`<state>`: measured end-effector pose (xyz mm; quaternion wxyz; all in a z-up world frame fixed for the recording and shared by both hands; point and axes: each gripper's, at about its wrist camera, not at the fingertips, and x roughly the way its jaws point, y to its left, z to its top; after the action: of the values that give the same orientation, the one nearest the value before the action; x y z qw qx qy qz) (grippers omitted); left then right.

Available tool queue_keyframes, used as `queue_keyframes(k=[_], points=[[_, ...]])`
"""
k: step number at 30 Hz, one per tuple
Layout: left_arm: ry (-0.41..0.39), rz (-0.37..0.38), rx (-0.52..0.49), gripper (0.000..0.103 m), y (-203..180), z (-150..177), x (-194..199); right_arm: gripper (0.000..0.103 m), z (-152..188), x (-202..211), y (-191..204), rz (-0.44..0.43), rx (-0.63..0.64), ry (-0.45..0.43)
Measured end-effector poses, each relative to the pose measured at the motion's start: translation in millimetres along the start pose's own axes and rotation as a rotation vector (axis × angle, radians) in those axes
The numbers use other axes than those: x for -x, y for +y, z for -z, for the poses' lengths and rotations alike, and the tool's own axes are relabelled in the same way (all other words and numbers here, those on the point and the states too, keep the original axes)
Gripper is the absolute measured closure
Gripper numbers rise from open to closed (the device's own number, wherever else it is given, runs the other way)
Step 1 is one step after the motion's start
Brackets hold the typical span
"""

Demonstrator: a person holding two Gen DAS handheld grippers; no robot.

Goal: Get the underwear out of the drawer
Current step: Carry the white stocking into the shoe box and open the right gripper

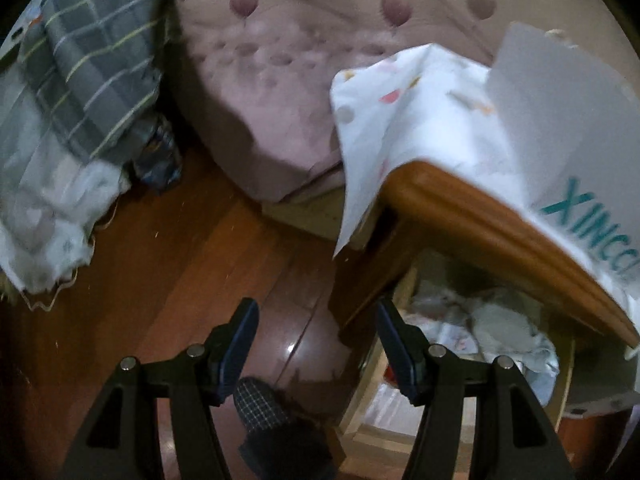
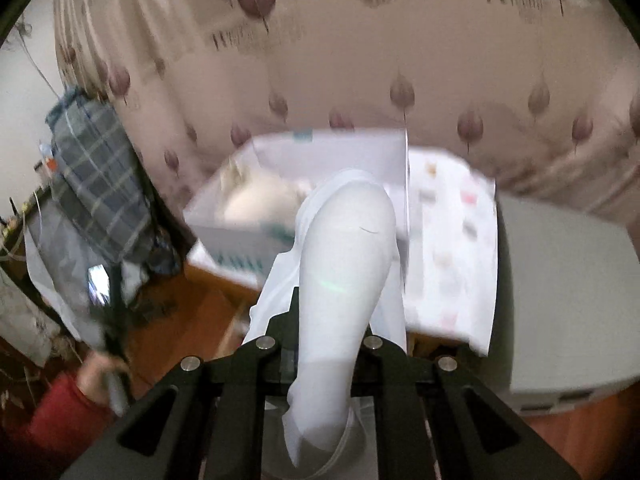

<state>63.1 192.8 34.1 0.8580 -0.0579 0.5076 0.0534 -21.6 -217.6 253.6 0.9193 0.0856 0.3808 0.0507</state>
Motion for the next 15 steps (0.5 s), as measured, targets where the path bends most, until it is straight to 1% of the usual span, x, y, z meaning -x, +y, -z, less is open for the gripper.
queue_keyframes(k=[2,4,6,7,9,10,11,12,13,14,15], points=[[0.02,-0.001,0.035,0.041,1.7,5.9,-13.0,0.092,-25.8,-7.7,4.5,0.025,0.015,-0.031],[0.036,0.001,0.063,0.041,1.5,13.9,-24.3,0.092,-49.5,-23.1,5.7,0.041,0.019,-0.037],[0.046,-0.005,0.05,0.041,-2.6,16.6,-30.3,0.092,-71.2,-48.8,7.6,0.061,0.022,-0.026],[0.044,-0.019,0.04,0.041,-3.9,18.0,-31.9,0.092,-76.4,-59.9,5.9,0.074,0.019,-0.025],[0.006,-0.057,0.026,0.041,-5.5,19.7,-29.6,0.092,-91.3,-94.7,3.7,0.097,0.012,0.018],[-0.012,-0.088,0.016,0.041,-6.3,20.4,-27.4,0.092,-94.7,-107.9,3.2,0.116,0.014,0.029],[-0.028,-0.1,0.007,0.041,-6.4,20.4,-24.9,0.091,-97.7,-125.2,1.5,0.133,0.012,0.052],[-0.049,-0.108,0.0,0.041,-6.3,19.5,-23.0,0.091,-97.8,-141.6,-0.3,0.144,0.012,0.08],[-0.067,-0.132,-0.004,0.041,-6.4,18.6,-21.5,0.091,-96.0,-152.9,-2.5,0.154,0.007,0.098],[-0.08,-0.145,-0.011,0.041,-6.4,18.6,-19.9,0.09,-94.8,-170.6,-5.1,0.163,-0.002,0.135],[-0.085,-0.143,-0.012,0.041,-6.3,17.2,-17.8,0.09,-90.8,-183.5,-7.1,0.166,-0.009,0.164]])
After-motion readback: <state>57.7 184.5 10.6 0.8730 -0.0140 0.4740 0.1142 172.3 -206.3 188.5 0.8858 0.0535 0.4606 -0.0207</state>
